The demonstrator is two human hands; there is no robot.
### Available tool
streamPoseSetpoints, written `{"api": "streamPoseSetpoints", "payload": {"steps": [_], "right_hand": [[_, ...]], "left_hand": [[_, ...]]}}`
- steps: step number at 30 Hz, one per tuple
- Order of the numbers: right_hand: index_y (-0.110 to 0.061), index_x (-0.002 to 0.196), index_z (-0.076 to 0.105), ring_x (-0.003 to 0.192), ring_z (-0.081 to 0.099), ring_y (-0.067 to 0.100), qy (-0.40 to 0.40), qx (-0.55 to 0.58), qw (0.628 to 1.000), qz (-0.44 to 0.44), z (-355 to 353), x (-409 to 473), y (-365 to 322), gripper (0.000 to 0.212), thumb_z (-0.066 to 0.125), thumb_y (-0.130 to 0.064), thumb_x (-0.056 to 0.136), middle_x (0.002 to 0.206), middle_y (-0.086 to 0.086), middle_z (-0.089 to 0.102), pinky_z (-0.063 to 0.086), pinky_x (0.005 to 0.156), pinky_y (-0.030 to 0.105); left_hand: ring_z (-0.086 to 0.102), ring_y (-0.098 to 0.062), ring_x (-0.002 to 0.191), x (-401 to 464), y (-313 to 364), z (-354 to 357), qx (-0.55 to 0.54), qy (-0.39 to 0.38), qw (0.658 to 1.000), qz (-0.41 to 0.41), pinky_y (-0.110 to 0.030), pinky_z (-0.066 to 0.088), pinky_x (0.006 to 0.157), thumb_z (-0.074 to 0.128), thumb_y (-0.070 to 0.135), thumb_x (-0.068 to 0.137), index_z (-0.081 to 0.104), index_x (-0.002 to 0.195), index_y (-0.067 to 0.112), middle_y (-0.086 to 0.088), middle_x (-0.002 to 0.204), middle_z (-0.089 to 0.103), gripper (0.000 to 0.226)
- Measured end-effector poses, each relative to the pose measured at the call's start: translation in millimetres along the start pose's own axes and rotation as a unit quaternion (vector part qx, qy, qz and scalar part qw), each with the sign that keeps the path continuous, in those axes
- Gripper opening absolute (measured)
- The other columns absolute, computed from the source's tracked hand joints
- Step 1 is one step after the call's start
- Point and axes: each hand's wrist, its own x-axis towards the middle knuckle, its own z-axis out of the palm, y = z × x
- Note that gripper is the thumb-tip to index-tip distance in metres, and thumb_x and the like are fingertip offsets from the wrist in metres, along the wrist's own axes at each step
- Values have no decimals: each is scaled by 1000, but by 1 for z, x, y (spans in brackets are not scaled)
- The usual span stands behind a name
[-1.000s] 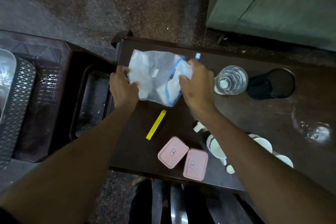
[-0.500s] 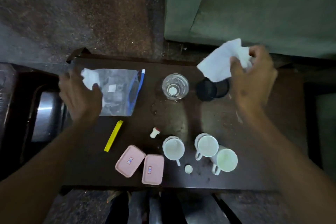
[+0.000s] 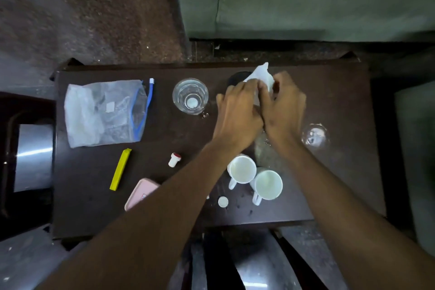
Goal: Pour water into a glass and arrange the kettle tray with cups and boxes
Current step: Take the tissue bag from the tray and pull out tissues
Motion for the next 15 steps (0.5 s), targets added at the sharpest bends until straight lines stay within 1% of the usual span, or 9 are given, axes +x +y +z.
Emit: {"api": "streamPoseSetpoints", "payload": {"steps": [3,6,8,9,10,11,12,13,15], "right_hand": [[-10,82,62,74,54,25,-17,-37,999,-13,2,8,5,27,62,-33,96,82,9,66,25,66,30],[-16,72,50,68,47,21,-60,-63,996,-13,10,12,3,31,59,-32,97,75,6,55,22,62,30],[-15,70,46,67,45,22,-80,-75,994,-11,14,13,2,30,57,-27,95,74,7,49,24,61,32],[-14,72,50,70,49,24,-84,-82,993,-12,15,13,2,26,57,-26,94,79,8,52,27,61,33],[-12,81,59,77,57,26,-83,-92,992,-16,14,12,2,21,59,-28,94,89,9,57,32,63,33],[-11,97,66,89,62,27,-75,-99,992,-23,12,12,3,20,62,-31,95,103,9,62,37,67,32],[-12,112,67,100,63,28,-62,-101,993,-29,8,9,3,29,64,-35,95,116,9,62,42,74,32],[-12,122,65,107,63,28,-43,-96,994,-33,3,6,4,37,64,-38,95,123,10,60,42,80,32],[-12,126,62,109,62,26,2,-83,996,-43,-10,-5,10,42,63,-40,95,124,10,60,36,81,24]], "left_hand": [[62,-39,121,7,-8,1,30,-12,999,-4,-47,41,95,54,4,85,63,132,16,-8,124,73,50],[63,-39,119,11,-14,1,48,-34,998,-10,-44,39,94,56,5,84,64,125,16,-8,115,75,43],[63,-41,116,12,-16,0,37,-32,999,-12,-45,42,95,57,7,85,65,124,12,-12,114,75,41],[64,-43,114,10,-17,-3,26,-23,999,-9,-46,46,95,56,7,83,66,123,9,-14,114,75,41],[65,-43,114,8,-19,-6,16,-12,1000,-3,-49,49,96,55,6,81,67,124,7,-14,116,75,44],[66,-41,115,6,-21,-10,10,-1,1000,1,-50,50,98,54,5,80,66,129,6,-13,121,75,51],[66,-39,117,2,-24,-14,0,10,1000,1,-51,51,100,55,4,80,65,136,6,-12,126,74,57],[67,-35,115,-3,-28,-18,-16,23,1000,-2,-51,52,101,57,1,81,63,141,7,-10,127,73,60],[70,-27,105,-17,-41,-25,-53,61,997,-5,-47,56,95,62,-1,83,65,138,8,-5,119,75,56]]}}
